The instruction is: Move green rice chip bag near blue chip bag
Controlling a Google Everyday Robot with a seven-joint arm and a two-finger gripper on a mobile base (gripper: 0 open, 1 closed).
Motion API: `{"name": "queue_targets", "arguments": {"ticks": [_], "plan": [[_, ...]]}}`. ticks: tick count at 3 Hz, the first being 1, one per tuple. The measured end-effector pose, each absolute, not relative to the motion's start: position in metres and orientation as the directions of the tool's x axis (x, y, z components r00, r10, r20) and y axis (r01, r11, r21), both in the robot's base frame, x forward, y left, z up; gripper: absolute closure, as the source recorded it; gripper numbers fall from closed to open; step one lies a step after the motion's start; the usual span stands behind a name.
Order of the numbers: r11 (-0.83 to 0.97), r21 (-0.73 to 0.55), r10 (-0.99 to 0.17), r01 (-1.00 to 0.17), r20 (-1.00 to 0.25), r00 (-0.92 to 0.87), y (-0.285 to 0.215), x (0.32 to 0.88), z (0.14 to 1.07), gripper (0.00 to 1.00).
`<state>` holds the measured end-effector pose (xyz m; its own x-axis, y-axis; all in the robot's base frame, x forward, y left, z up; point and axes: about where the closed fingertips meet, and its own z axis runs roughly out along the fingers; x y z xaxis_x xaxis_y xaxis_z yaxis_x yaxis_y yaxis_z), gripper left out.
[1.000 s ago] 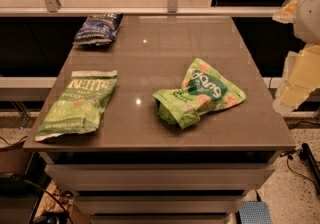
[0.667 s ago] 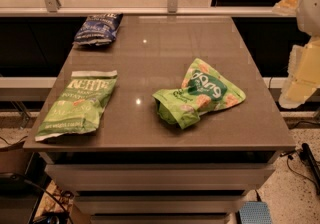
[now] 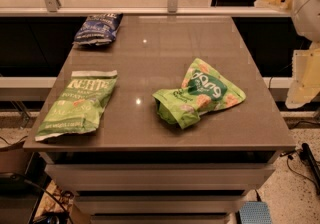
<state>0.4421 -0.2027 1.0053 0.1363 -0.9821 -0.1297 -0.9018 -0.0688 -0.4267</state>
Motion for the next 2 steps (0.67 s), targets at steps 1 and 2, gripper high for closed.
{"name": "queue_targets", "arguments": {"ticks": [1, 2], "plan": [[-0.221, -0.454, -0.956, -0.863, -0.074, 0.283, -0.187, 0.447, 0.994, 0.0], [-0.331, -0.44, -0.924, -0.835, -0.03, 0.382, -0.167, 0.453, 0.974, 0.0]]}}
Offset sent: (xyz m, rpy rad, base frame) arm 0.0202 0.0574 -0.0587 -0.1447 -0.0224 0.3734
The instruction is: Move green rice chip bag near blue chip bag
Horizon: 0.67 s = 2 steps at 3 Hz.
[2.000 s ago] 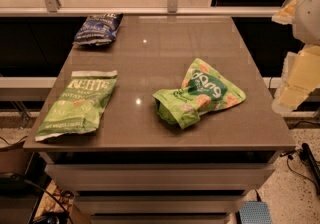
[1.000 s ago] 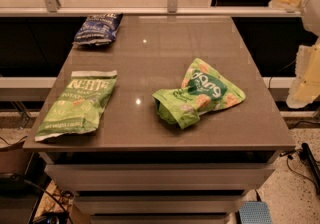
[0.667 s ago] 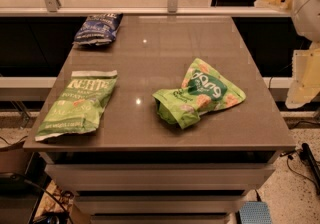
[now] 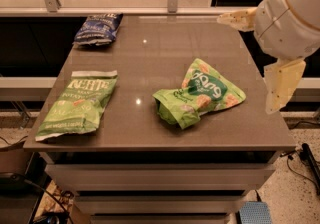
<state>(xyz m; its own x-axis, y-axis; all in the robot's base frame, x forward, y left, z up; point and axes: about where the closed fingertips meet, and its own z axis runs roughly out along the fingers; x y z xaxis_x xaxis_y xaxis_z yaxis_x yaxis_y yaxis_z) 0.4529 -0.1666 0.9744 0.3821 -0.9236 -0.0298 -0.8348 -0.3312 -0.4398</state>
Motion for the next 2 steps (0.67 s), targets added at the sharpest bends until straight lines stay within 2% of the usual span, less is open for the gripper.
{"name": "queue_targets", "arguments": {"ticks": [2], "plan": [[-0.456, -0.348, -0.88, -0.819, 0.035, 0.475, -0.131, 0.467, 0.924, 0.0]]}}
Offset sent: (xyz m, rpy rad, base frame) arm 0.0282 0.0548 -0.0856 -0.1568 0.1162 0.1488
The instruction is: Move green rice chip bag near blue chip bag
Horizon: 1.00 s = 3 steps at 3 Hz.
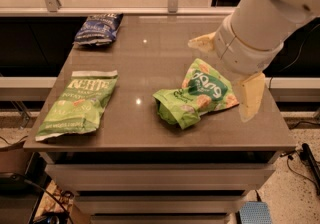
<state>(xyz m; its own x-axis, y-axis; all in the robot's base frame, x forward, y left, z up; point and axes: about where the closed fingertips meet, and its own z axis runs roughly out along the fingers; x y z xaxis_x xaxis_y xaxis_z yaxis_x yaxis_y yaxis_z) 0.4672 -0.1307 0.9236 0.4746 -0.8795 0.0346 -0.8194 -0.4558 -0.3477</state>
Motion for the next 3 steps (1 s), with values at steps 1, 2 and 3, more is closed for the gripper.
{"name": "queue_targets", "arguments": {"ticks": [1, 2, 3], "plan": [[-0.48, -0.299, -0.869, -0.825, 0.039, 0.492, -0.118, 0.483, 0.898, 0.0], [-0.485, -0.265, -0.867, -0.833, 0.018, 0.498, -0.108, 0.5, 0.876, 0.0], [-0.477, -0.23, -0.872, -0.848, 0.002, 0.49, -0.102, 0.521, 0.856, 0.0]]}}
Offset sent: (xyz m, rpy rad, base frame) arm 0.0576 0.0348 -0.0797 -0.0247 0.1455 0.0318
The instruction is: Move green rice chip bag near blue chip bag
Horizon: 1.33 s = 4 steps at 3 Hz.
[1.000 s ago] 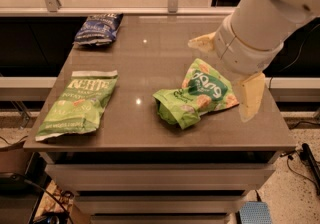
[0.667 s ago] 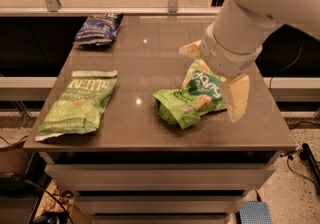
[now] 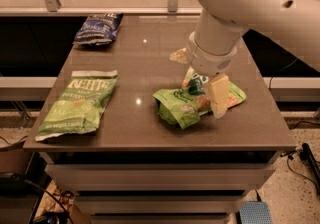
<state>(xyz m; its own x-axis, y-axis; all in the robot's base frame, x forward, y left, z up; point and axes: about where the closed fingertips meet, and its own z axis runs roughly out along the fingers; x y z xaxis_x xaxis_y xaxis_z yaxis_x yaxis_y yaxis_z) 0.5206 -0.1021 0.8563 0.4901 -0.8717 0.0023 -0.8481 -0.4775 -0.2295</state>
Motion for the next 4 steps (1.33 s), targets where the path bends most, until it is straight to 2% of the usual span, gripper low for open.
{"name": "queue_targets", "arguments": {"ticks": [2, 3, 4], "plan": [[-0.45, -0.195, -0.887, -0.872, -0.015, 0.461, -0.1022, 0.5439, 0.8359, 0.0], [-0.451, -0.195, -0.887, -0.871, -0.014, 0.462, -0.1017, 0.5436, 0.8355, 0.17], [-0.452, -0.194, -0.886, -0.87, -0.014, 0.463, -0.1012, 0.5435, 0.8349, 0.4]]}}
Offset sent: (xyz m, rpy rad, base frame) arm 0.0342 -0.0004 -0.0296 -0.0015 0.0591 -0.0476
